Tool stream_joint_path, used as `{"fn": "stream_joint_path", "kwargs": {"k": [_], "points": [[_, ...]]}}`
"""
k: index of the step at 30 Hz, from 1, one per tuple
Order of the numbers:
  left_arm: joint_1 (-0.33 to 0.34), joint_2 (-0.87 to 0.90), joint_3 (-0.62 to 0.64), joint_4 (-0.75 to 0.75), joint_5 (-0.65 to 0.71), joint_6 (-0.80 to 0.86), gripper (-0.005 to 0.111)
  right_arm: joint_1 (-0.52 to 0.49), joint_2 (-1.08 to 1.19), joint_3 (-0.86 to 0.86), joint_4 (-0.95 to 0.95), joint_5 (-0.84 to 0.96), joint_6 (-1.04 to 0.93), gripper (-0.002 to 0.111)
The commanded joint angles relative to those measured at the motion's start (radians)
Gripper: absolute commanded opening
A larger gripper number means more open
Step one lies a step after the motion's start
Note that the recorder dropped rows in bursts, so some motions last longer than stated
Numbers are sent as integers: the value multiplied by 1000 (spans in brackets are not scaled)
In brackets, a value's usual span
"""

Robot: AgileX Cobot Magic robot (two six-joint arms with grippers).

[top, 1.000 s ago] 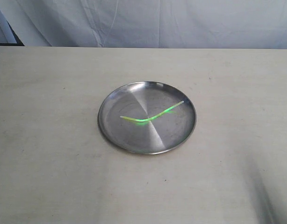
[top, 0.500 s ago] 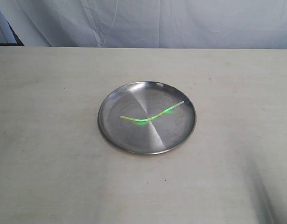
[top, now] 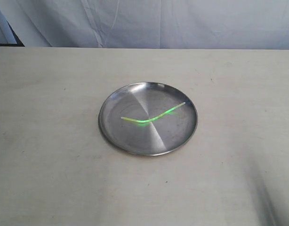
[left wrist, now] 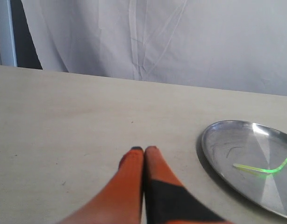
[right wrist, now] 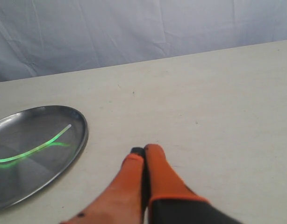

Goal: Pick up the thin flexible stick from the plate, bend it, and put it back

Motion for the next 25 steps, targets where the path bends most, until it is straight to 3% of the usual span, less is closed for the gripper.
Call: {"fn": "stream_joint_path", "kwargs": {"k": [1, 25], "points": [[3, -7, 4, -3, -11, 0, 0, -5, -5, 5, 1, -8, -5, 0], [3, -7, 4, -3, -11, 0, 0, -5, -5, 5, 1, -11, -5, 0]]}}
